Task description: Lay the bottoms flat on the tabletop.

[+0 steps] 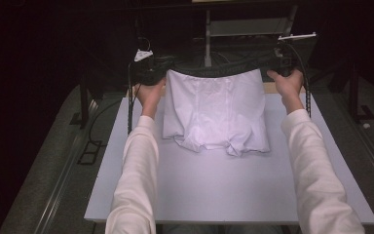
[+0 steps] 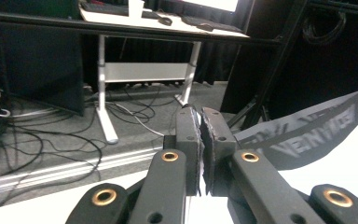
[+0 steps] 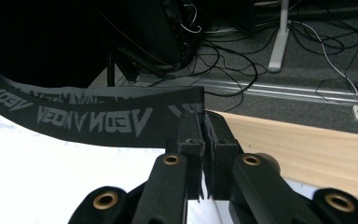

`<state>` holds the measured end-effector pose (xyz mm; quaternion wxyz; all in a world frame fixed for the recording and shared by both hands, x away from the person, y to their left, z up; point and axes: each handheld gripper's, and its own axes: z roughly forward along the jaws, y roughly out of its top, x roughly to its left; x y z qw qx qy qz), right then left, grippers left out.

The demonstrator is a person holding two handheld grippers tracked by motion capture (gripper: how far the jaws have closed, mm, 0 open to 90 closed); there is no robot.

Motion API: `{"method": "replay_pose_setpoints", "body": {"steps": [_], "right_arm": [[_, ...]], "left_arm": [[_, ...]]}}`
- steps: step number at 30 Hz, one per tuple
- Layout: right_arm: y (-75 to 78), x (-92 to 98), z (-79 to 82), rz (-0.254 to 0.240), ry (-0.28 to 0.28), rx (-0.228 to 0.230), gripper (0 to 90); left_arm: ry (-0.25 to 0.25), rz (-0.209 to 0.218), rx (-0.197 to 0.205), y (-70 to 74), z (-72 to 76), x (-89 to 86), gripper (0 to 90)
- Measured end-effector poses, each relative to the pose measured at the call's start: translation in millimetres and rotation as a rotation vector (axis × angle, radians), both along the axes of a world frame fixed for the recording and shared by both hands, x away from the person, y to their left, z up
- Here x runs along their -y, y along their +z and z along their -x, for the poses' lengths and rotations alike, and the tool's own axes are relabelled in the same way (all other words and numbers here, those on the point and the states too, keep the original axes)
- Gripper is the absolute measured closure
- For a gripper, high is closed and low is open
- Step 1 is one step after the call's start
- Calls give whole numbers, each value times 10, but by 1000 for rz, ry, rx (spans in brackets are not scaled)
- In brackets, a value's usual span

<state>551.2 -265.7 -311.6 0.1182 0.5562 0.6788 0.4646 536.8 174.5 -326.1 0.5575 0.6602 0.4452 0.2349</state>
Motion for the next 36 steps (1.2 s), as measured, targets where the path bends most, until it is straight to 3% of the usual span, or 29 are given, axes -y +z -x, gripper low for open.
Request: {"method": "replay_pose_setpoints", "body": {"steps": [2, 4, 6, 9, 11, 15, 19, 23, 27, 31, 33, 35, 36], "right_arm": [[-122, 18, -48, -5, 6, -43, 833], [-310, 38, -69, -14, -19, -97, 688], [-532, 50, -33, -1, -36, -121, 611], [-866, 58, 65, 9, -5, -156, 593], [-1060, 63, 161, 16, 14, -160, 571], [-1300, 93, 349, -10, 23, -151, 519], [-1314, 85, 475, -24, 47, -126, 488], [-1224, 26, 599, -22, 67, -88, 435], [-1173, -30, 739, -5, 95, -61, 372], [-1174, -42, 855, 4, 122, -62, 180], [-1190, -42, 919, -3, 141, -70, 94], [-1213, -39, 1003, 13, 144, -69, 0], [-1218, -37, 1036, 35, 139, -71, 0]], "left_arm": [[16, 20, -52, -113, -32, -30, 824], [31, 127, -129, -309, -54, -104, 670], [30, 195, -177, -536, -37, -157, 611], [33, 193, -194, -810, 43, -228, 550], [23, 220, -209, -938, 110, -281, 489], [-15, 234, -206, -1046, 266, -324, 412], [-59, 242, -192, -1084, 431, -297, 328], [-82, 239, -180, -1084, 577, -249, 258], [-110, 213, -171, -1075, 701, -217, 207], [-147, 198, -164, -1086, 813, -206, 118], [-145, 173, -190, -1074, 834, -198, 17], [-152, 177, -196, -1085, 879, -204, 0], [-153, 183, -201, -1087, 903, -206, 0]]}}
